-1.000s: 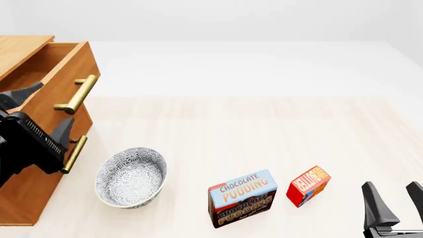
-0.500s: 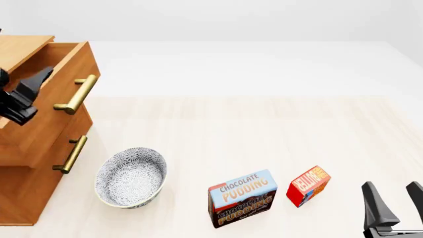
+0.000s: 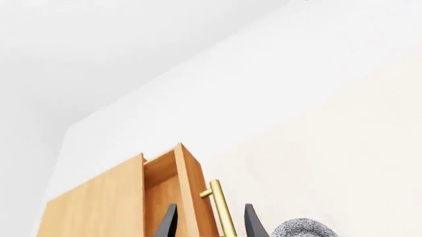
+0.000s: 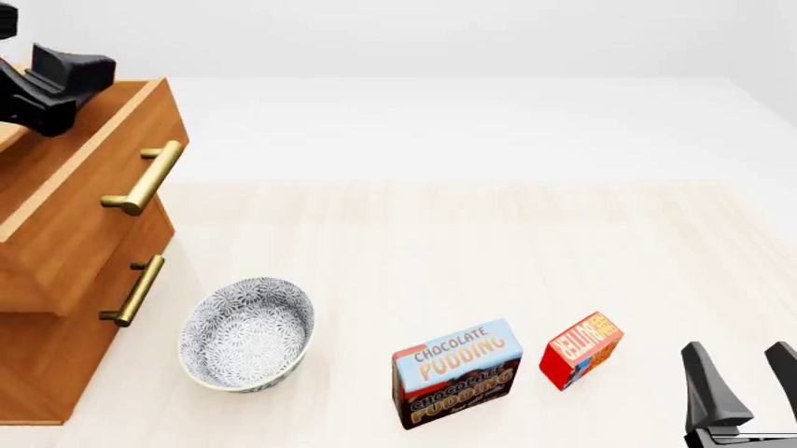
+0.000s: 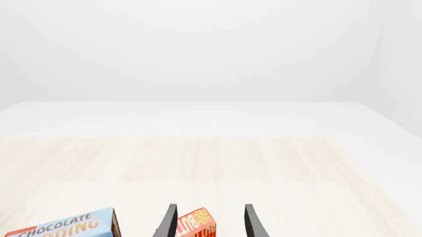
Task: Put the butter at the back in the top drawer of the cabinet and close it.
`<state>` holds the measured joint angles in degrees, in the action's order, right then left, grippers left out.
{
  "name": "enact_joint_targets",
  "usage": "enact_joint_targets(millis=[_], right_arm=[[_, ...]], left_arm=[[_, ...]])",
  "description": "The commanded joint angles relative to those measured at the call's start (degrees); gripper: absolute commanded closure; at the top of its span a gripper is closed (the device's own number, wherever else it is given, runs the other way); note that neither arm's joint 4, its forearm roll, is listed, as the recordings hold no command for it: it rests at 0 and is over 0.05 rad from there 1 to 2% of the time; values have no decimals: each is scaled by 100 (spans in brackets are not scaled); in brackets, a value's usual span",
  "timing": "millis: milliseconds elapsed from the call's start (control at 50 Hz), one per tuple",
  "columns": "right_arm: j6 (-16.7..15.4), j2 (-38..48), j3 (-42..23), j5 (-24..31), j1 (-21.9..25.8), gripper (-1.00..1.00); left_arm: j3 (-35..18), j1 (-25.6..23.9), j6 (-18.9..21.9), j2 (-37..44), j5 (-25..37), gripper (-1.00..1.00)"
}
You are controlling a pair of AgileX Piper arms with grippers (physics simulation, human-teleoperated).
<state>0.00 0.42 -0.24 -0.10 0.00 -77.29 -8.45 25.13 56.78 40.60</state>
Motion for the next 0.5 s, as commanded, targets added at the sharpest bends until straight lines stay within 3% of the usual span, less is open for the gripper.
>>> enact_joint_targets(millis=[20, 300, 500], right_arm=[[0, 0, 0, 0, 0, -100], [0, 0, 0, 0, 0, -100], [0, 0, 0, 0, 0, -100]], left_arm=[[-692, -162, -901, 458, 574, -100], [-1135, -188, -1871, 833, 1011, -100], [-1135, 145, -2046, 898, 1130, -100]])
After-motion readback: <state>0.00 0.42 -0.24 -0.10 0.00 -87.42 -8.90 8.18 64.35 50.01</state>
